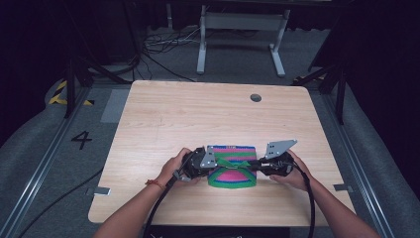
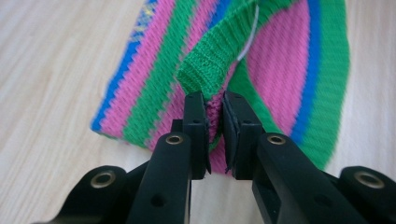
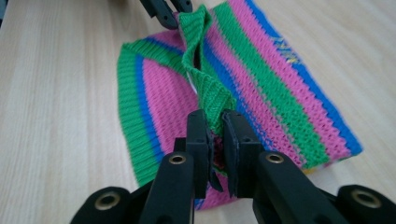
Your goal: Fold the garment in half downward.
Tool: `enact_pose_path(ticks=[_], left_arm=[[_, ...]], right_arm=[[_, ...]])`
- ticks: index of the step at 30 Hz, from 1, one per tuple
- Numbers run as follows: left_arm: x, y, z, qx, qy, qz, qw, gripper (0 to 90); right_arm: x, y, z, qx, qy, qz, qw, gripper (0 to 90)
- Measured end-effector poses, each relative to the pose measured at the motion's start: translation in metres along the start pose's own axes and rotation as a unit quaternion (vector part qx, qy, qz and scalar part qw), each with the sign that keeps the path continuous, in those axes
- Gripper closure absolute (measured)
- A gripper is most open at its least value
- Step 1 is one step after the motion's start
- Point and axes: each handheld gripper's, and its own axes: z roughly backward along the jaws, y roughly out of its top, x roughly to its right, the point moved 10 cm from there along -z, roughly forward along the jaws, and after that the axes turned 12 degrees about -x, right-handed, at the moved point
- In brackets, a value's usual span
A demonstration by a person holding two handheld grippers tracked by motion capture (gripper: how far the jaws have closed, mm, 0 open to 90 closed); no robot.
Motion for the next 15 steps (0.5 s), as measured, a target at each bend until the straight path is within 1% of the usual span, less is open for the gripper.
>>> enact_pose_path(ticks=[1,2,4,5,6,7,8,9,10,11,12,13,14,15], left_arm=[[0.002,-0.002,0.001,-0.003,-0.003,0.003,1.0000,79.9],[0.004,-0.003,0.001,-0.002,-0.005,0.002,1.0000,79.2],[0.004,-0.004,0.002,-0.003,-0.004,0.002,1.0000,79.0],[0.005,-0.005,0.004,-0.002,-0.008,0.006,0.9999,76.5],[0.005,-0.005,0.004,-0.002,-0.008,0.006,0.9999,73.9],[0.005,-0.004,0.004,0.001,-0.009,0.013,0.9999,73.9],[0.006,-0.004,0.005,0.003,-0.013,0.019,0.9997,71.2],[0.007,-0.003,0.006,0.003,-0.012,0.015,0.9998,70.4],[0.008,-0.002,0.006,0.005,-0.013,0.018,0.9997,67.1],[0.008,-0.002,0.006,0.005,-0.013,0.018,0.9997,60.3],[0.009,-0.001,0.007,0.006,-0.017,0.026,0.9995,60.3],[0.010,0.001,0.007,0.005,-0.019,0.028,0.9994,56.9],[0.011,0.002,0.006,0.004,-0.017,0.026,0.9995,55.4],[0.011,0.003,0.005,0.003,-0.017,0.029,0.9994,51.6]], right_arm=[[-0.002,-0.002,-0.001,-0.002,0.000,0.001,1.0000,78.8],[-0.003,-0.004,-0.002,-0.006,0.001,0.001,1.0000,78.5],[-0.005,-0.006,-0.003,-0.009,0.001,0.003,1.0000,78.4],[-0.007,-0.008,-0.004,-0.012,0.001,0.001,0.9999,74.8],[-0.007,-0.008,-0.004,-0.012,0.001,0.001,0.9999,74.8],[-0.007,-0.008,-0.004,-0.014,-0.002,0.003,0.9999,74.4],[-0.008,-0.008,-0.003,-0.012,-0.003,0.002,0.9999,73.9],[-0.009,-0.007,-0.003,-0.010,-0.003,0.002,0.9999,72.8],[-0.011,-0.005,-0.003,-0.008,-0.006,0.000,0.9999,70.7],[-0.012,-0.004,-0.002,-0.003,-0.003,-0.001,1.0000,70.2],[-0.012,-0.004,-0.002,-0.003,-0.003,-0.001,1.0000,70.2],[-0.014,-0.003,-0.003,-0.002,-0.001,-0.003,1.0000,69.9],[-0.016,-0.003,-0.004,-0.003,-0.001,0.002,1.0000,68.5],[-0.018,-0.002,-0.005,-0.002,0.002,0.001,1.0000,66.2]])
